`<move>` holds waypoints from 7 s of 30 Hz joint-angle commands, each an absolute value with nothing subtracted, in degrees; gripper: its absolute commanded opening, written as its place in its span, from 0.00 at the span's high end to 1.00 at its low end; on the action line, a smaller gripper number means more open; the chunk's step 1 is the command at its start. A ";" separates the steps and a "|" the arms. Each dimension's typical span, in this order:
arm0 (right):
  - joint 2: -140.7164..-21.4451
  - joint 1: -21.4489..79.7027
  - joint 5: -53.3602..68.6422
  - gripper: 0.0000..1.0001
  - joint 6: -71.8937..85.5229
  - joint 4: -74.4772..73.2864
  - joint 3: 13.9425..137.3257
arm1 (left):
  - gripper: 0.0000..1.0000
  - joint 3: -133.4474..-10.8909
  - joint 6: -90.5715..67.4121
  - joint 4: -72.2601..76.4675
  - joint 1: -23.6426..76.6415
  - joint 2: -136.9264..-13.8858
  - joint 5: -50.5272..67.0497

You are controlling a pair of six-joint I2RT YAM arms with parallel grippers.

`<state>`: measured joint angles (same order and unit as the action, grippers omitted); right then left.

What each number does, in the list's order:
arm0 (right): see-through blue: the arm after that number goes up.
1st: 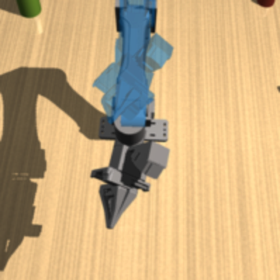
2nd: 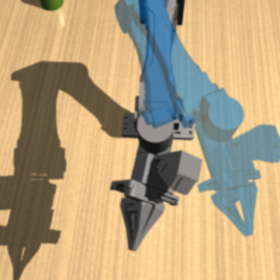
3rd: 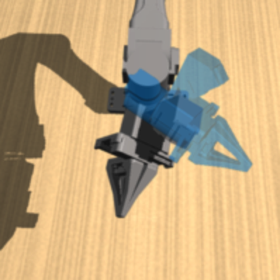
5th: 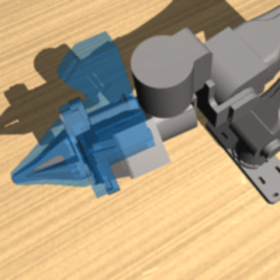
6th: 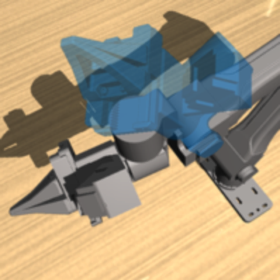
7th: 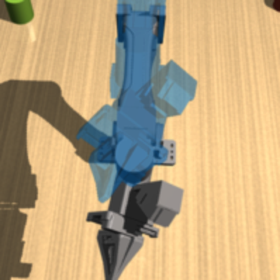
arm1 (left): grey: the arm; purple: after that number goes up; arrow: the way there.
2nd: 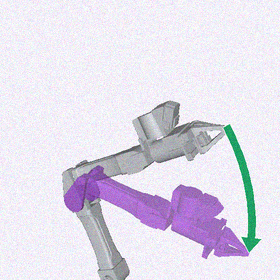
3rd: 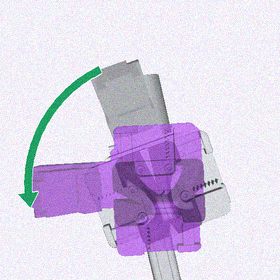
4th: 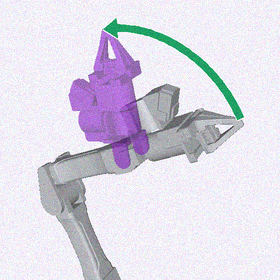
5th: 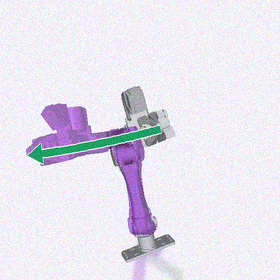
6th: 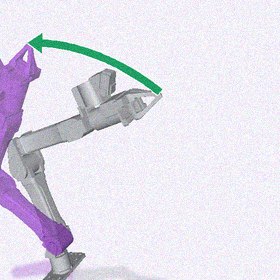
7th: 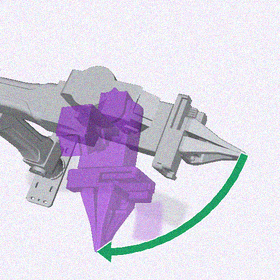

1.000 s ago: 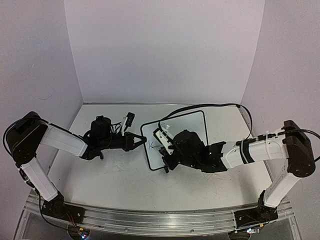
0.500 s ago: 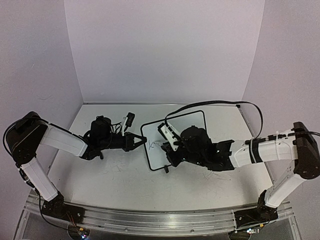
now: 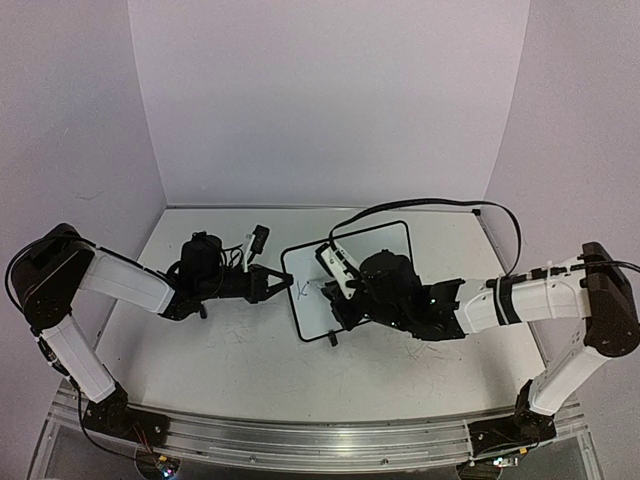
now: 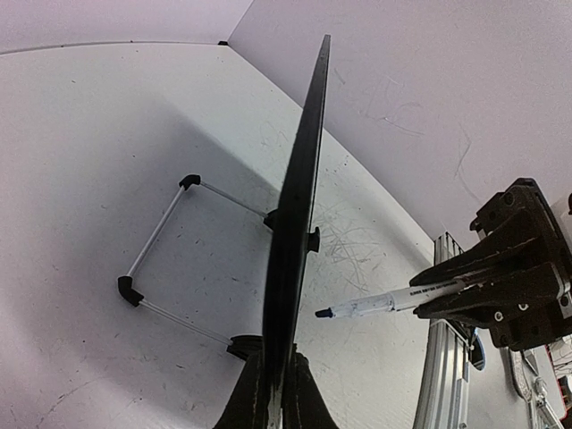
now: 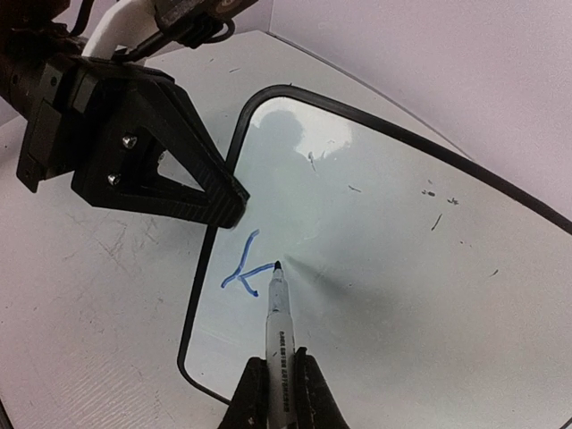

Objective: Write a sentence on the whiteboard

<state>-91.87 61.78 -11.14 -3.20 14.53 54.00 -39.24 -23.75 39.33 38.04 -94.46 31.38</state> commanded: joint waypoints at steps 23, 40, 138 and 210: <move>-94.54 61.67 -13.42 1.00 -3.36 16.32 57.74 | 1.00 -38.81 -22.85 37.83 37.81 -92.38 31.30; -89.86 61.72 -12.68 1.00 -2.81 15.40 54.27 | 1.00 -38.40 -22.76 37.71 37.83 -91.98 31.07; -92.16 62.56 -9.38 1.00 1.38 14.08 54.27 | 1.00 -37.99 -22.51 37.20 37.83 -91.26 30.50; -95.69 62.53 -12.09 1.00 -0.44 11.92 54.35 | 1.00 -37.42 -22.50 36.97 37.81 -90.24 30.27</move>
<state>-94.35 62.46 -12.05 -1.21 12.38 53.87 -38.02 -22.72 38.41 38.03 -92.62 30.78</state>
